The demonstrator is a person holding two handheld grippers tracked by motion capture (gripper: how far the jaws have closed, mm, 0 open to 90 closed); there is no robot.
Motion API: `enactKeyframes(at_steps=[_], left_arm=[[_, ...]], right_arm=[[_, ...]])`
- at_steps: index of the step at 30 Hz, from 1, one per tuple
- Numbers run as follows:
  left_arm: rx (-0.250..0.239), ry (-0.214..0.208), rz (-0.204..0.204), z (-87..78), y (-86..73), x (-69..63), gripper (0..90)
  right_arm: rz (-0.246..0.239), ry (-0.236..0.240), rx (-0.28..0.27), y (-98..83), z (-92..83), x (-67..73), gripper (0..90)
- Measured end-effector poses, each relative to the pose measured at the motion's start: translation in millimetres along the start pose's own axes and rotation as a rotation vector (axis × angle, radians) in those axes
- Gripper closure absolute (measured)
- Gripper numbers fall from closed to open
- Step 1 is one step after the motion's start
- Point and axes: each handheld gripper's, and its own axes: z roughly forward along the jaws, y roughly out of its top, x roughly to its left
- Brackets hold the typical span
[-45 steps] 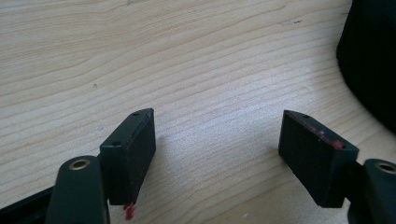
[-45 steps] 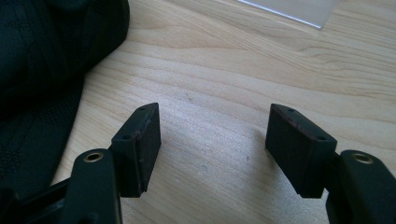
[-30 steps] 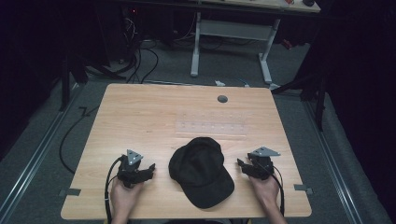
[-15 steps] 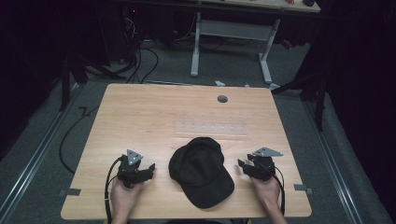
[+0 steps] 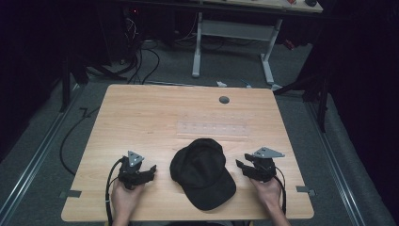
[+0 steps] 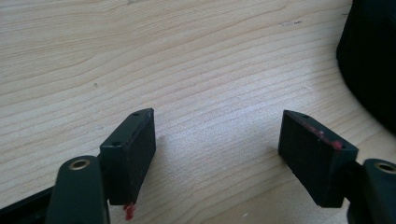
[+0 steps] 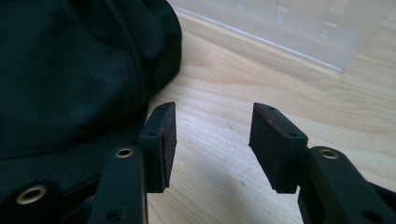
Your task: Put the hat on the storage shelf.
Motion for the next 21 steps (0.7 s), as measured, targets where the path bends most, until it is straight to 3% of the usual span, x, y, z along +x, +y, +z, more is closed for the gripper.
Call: enactKeyframes(at_steps=[21], left_arm=[[-0.001, -0.001, -0.006, -0.1, 0.3, 0.0, 27.6]], right_arm=[[-0.043, 0.113, -0.010, 31.7, 5.4, 15.6, 51.1]])
